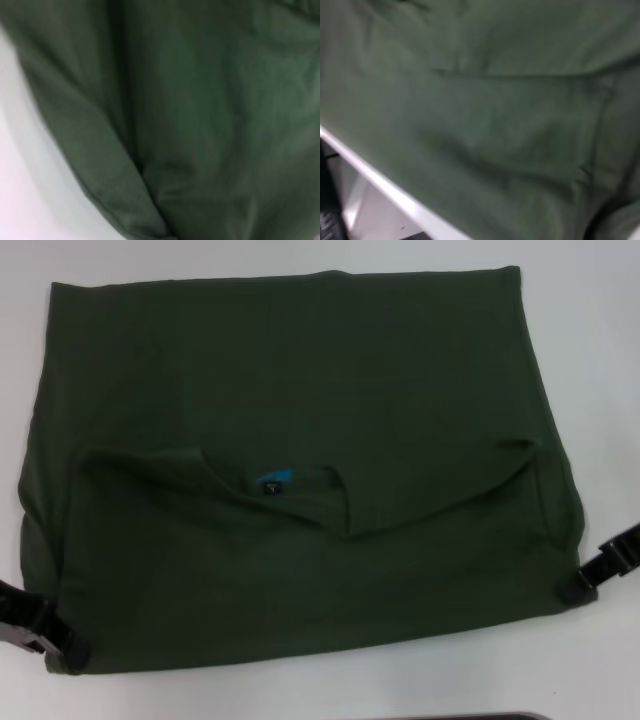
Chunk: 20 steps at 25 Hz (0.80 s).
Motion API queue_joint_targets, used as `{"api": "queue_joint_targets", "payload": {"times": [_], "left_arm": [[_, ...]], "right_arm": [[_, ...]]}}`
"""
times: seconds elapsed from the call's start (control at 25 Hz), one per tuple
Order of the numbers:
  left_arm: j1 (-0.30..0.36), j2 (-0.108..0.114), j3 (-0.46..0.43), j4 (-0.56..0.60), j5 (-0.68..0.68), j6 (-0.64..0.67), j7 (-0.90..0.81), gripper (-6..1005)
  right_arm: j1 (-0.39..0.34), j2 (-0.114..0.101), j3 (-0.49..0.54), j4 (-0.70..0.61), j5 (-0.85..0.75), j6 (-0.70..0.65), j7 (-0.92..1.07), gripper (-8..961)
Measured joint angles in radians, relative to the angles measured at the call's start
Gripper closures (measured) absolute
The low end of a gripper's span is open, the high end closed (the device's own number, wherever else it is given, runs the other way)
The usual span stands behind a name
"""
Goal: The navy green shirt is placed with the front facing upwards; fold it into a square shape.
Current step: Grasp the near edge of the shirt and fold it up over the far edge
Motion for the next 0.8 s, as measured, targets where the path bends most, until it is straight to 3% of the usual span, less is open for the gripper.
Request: {"api": "queue_joint_targets", "payload": {"times": [0.16,0.2,0.44,0.52,0.64,0.8], "left_arm": [[0.004,-0.005,-0.019,0.068,-0.007,0.063,0.024,910],[0.008,-0.009,-0.052,0.148,-0.009,0.114,0.036,910],[0.010,0.011,-0.110,0.220,-0.008,0.134,0.032,910],[0.010,0.013,-0.128,0.221,-0.008,0.127,0.039,910],[0.007,0.008,-0.151,0.242,-0.008,0.120,0.052,910],[0.001,0.010,-0.215,0.291,-0.057,0.120,0.063,910]], "right_arm": [[0.006,-0.012,-0.008,-0.051,0.125,-0.064,-0.023,866],[0.004,-0.021,-0.013,-0.055,0.165,-0.065,-0.019,866],[-0.051,-0.136,-0.037,-0.058,0.559,-0.063,0.004,865],[-0.075,-0.159,-0.031,-0.053,0.650,-0.059,0.002,865],[-0.093,-0.167,-0.024,-0.053,0.696,-0.057,0.000,865],[-0.094,-0.160,-0.018,-0.055,0.696,-0.057,0.002,866]]}}
